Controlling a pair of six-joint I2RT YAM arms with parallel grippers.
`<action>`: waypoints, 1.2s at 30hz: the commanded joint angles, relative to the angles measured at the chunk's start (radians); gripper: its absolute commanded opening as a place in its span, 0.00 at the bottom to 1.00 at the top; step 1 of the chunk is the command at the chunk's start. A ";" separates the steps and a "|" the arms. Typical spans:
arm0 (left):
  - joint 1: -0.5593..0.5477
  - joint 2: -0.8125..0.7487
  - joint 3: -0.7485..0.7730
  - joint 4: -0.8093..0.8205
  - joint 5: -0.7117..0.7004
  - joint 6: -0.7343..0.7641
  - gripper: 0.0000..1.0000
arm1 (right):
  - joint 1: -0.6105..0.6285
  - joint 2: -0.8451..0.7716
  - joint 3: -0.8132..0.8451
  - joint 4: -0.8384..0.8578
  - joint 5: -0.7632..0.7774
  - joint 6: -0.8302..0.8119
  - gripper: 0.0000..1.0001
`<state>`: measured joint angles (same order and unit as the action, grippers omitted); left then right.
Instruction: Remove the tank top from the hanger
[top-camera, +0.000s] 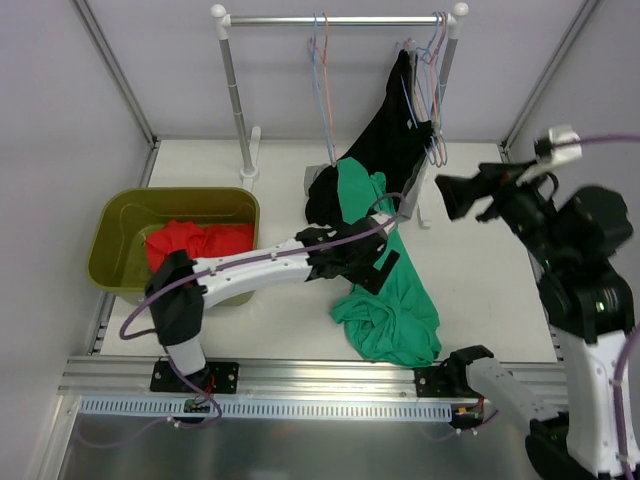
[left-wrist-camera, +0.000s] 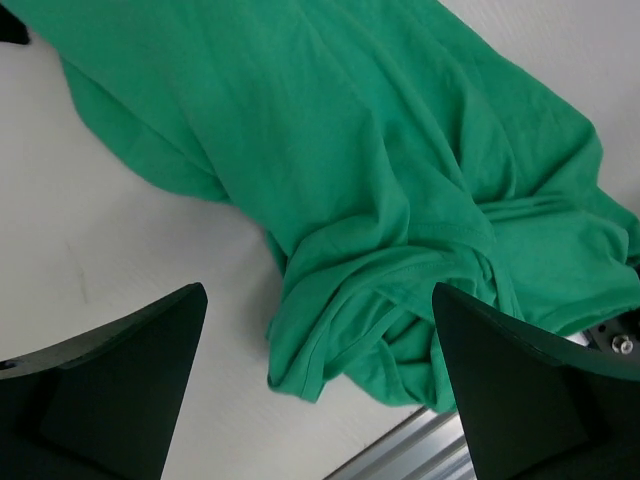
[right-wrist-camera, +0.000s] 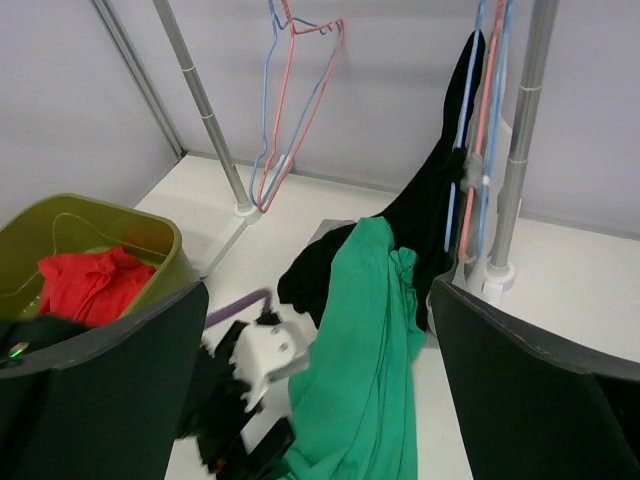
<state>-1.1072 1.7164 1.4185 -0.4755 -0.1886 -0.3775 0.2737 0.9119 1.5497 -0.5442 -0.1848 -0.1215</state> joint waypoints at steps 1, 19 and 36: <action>-0.010 0.110 0.115 -0.003 -0.020 -0.070 0.99 | -0.005 -0.190 -0.164 -0.062 0.067 -0.024 0.99; -0.097 0.555 0.267 -0.005 -0.269 -0.342 0.44 | -0.005 -0.548 -0.352 -0.151 -0.078 -0.026 0.99; -0.141 -0.215 0.192 -0.106 -0.529 -0.028 0.00 | -0.005 -0.585 -0.399 -0.119 0.031 -0.047 0.99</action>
<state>-1.2446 1.6199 1.5326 -0.5404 -0.5571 -0.5243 0.2722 0.3290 1.1492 -0.7120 -0.1741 -0.1623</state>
